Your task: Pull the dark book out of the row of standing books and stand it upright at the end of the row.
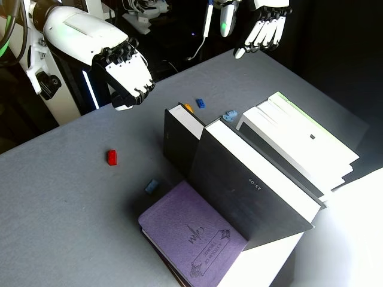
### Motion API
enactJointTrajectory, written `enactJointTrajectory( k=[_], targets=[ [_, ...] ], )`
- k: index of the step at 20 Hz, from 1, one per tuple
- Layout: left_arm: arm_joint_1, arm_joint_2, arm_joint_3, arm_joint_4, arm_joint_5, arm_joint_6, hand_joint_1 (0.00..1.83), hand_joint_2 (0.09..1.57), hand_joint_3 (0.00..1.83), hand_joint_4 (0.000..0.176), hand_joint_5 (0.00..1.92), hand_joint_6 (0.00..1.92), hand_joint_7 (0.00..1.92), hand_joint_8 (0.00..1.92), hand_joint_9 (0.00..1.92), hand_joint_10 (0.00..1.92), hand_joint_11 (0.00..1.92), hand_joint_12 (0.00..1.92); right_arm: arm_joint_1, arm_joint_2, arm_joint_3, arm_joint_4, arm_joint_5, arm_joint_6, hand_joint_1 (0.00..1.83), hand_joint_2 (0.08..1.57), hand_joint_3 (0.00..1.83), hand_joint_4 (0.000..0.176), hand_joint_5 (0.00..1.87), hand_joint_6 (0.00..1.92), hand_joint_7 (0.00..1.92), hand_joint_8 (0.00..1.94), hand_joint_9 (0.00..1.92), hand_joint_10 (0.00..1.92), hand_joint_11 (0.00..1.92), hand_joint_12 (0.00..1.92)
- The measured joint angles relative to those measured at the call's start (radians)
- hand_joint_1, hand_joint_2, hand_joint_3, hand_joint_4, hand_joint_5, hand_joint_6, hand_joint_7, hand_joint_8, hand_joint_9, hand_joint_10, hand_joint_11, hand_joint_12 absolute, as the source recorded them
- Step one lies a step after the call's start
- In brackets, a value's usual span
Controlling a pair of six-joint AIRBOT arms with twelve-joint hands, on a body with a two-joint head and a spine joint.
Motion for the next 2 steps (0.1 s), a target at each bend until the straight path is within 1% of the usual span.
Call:
enactJointTrajectory(
  k=[1, 2],
  targets=[
    [0.0, 0.0, 0.0, 0.0, 0.0, 0.0, 0.19, 1.33, 0.0, 0.0, 1.05, 0.01, 0.91, 0.76, 0.78, 1.05, 0.54, 1.36, 0.0, -0.002, 0.003, -0.002, -0.002, 0.0, 0.01, 1.3, 0.0, 0.0, 0.71, 1.76, 0.75, 1.79, 0.64, 1.92, 0.39, 1.92],
    [0.0, 0.0, 0.0, -0.002, -0.001, 0.0, 0.2, 1.33, 0.0, 0.0, 1.04, 0.01, 0.89, 0.74, 0.78, 1.06, 0.54, 1.36, 0.0, -0.002, 0.005, -0.019, 0.0, 0.007, 0.01, 1.3, 0.0, 0.0, 0.69, 1.78, 0.71, 1.84, 0.61, 1.92, 0.35, 1.92]
  ],
)
